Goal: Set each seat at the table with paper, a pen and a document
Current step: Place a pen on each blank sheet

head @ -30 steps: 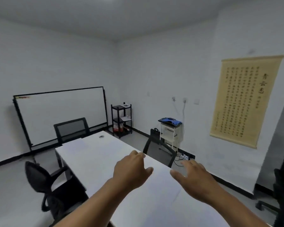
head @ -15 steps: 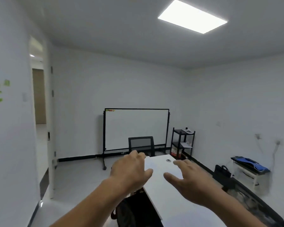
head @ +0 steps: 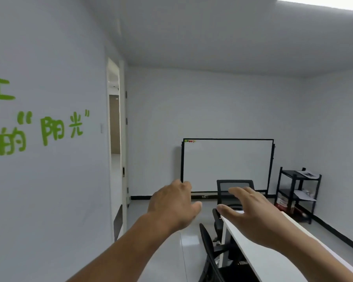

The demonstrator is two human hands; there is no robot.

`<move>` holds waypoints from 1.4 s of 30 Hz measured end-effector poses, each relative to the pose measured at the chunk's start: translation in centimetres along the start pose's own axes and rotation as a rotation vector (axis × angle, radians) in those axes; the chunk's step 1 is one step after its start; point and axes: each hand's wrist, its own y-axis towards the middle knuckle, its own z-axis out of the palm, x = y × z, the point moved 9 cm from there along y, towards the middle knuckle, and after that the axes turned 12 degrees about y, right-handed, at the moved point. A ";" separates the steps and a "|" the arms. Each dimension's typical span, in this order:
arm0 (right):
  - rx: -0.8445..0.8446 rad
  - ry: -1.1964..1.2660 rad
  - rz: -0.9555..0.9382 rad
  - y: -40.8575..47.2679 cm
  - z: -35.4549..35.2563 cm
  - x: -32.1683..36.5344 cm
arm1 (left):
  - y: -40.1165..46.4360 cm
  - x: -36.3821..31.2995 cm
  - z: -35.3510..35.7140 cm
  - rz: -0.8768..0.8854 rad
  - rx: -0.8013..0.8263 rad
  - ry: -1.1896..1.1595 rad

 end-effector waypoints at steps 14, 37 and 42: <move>0.007 0.000 -0.126 25.8 3.9 -3.1 | 21.6 7.4 3.5 -0.145 -0.021 0.045; 0.090 -0.155 0.015 64.7 21.4 3.4 | 56.5 32.9 14.2 -0.057 0.096 0.113; 0.095 -0.175 0.054 71.0 23.4 2.9 | 63.2 34.7 16.3 -0.014 0.105 0.098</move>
